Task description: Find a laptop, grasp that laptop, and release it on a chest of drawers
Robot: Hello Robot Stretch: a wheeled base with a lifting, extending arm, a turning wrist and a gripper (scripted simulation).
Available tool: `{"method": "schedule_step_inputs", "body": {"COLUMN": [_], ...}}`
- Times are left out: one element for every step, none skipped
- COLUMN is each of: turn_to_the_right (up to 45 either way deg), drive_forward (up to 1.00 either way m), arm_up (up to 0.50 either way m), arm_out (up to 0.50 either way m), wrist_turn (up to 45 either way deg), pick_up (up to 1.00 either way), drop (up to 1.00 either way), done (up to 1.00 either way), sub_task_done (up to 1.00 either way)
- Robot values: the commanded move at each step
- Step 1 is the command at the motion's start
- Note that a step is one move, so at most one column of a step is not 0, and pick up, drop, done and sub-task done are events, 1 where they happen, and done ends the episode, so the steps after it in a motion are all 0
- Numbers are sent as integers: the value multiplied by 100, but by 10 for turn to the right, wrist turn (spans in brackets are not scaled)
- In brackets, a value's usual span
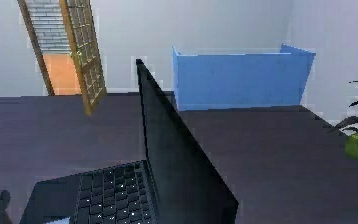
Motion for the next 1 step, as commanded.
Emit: {"method": "schedule_step_inputs", "body": {"turn_to_the_right": [330], "drive_forward": [0], "arm_up": [0], "arm_out": [0], "wrist_turn": [0], "pick_up": [0], "drop": [0], "done": [0], "sub_task_done": [0]}}
